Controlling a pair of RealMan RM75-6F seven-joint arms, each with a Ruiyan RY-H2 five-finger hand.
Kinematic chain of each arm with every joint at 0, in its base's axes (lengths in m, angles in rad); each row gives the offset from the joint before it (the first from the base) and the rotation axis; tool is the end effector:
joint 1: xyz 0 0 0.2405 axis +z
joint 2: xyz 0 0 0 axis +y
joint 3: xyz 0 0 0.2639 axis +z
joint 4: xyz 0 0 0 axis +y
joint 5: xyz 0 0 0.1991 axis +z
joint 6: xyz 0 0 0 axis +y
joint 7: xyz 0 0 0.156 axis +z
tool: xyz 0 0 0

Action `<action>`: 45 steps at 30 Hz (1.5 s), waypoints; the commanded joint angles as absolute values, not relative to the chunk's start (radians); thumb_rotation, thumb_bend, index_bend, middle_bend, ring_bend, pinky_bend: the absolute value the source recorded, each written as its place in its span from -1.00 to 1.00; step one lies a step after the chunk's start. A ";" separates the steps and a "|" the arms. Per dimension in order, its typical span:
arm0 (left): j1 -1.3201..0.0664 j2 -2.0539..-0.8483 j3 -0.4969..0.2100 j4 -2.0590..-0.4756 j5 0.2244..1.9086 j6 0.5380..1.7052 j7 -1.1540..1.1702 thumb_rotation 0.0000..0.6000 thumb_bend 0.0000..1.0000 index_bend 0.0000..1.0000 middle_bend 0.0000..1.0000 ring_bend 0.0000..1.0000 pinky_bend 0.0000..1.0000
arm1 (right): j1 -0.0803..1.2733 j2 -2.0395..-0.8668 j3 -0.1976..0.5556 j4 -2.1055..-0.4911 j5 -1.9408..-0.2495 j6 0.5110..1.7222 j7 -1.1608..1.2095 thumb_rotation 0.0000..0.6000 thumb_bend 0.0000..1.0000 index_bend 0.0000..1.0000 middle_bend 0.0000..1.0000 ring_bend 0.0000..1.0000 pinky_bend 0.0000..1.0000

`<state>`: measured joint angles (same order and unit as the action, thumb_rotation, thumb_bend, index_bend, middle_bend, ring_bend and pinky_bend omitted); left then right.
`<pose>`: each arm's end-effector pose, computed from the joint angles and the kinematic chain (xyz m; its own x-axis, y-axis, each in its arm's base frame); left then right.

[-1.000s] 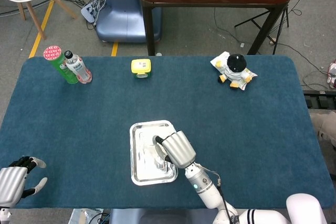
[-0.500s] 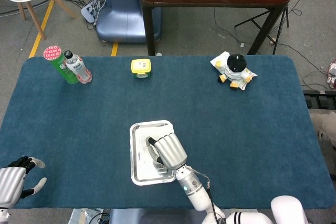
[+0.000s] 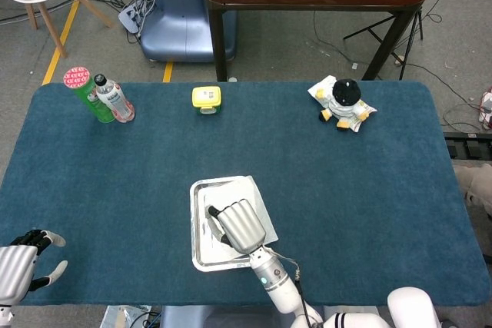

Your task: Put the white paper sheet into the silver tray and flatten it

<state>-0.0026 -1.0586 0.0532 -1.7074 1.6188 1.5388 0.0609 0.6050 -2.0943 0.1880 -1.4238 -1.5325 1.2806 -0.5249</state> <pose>-0.3015 0.1456 0.1703 0.4227 0.0808 0.9027 0.9062 -0.0481 -0.4201 -0.0229 -0.2488 -0.0924 0.1794 -0.0244 0.9835 -0.8174 -0.5599 0.1352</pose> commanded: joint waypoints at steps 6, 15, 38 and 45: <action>-0.001 -1.057 0.053 -1.707 1.620 1.542 0.057 1.00 -0.51 -0.09 -0.11 -0.38 -0.18 | 0.600 -2.030 0.178 -1.477 -1.516 1.247 -0.531 1.00 -0.07 0.06 1.00 1.00 1.00; -0.002 -1.060 0.051 -1.705 1.616 1.538 0.061 1.00 -0.51 -0.09 -0.11 -0.38 -0.18 | 0.624 -1.832 0.174 -1.653 -1.393 1.079 -0.620 1.00 -0.65 -0.35 1.00 0.97 1.00; -0.004 -1.067 0.051 -1.703 1.611 1.529 0.070 1.00 -0.51 -0.09 -0.11 -0.38 -0.18 | 0.794 -1.568 0.090 -1.862 -1.004 0.889 -0.935 1.00 1.00 -0.48 1.00 1.00 1.00; -0.003 -1.067 0.051 -1.703 1.612 1.530 0.073 1.00 -0.51 -0.09 -0.11 -0.38 -0.18 | 0.821 -1.558 0.036 -1.874 -0.954 0.913 -0.969 1.00 1.00 -0.48 1.00 1.00 1.00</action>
<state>-0.0034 -1.0672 0.0512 -1.7034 1.6116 1.5295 0.0730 0.8167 -1.5602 0.0421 -1.8718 -0.9592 0.9088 -0.9649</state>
